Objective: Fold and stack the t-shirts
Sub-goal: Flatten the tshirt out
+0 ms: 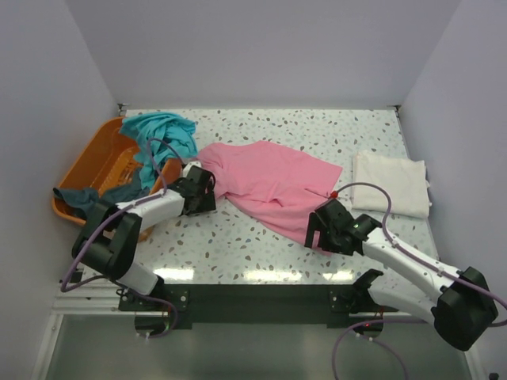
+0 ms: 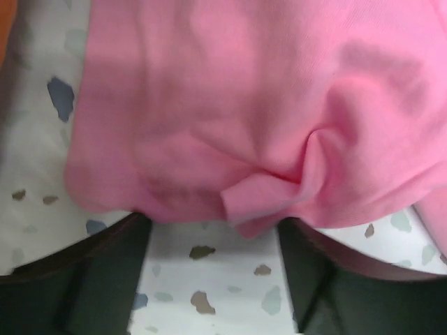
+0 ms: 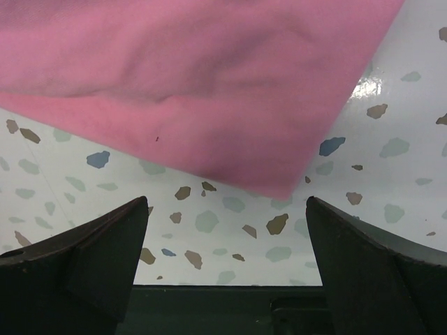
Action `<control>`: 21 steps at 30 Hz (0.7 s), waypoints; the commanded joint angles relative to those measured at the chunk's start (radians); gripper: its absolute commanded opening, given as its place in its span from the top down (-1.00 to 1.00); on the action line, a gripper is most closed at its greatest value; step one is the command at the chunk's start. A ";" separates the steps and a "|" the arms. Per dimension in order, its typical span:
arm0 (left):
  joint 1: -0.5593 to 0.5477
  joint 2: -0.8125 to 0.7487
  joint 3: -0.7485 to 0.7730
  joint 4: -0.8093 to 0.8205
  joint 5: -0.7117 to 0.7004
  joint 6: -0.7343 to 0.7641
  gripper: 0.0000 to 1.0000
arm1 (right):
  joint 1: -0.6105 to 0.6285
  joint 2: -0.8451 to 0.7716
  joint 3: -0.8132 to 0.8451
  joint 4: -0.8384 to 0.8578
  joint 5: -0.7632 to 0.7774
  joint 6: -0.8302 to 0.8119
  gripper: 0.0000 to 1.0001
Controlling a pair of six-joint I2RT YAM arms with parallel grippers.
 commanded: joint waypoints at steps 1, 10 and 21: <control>0.019 0.063 -0.003 0.072 0.013 0.033 -0.42 | 0.008 0.014 -0.009 0.007 0.041 0.038 -0.96; 0.019 0.031 -0.052 0.058 0.015 0.021 1.00 | 0.015 0.078 -0.016 0.043 0.052 0.041 -0.86; 0.009 -0.217 -0.105 -0.058 -0.011 -0.032 1.00 | 0.022 0.189 -0.019 0.140 0.112 0.062 0.95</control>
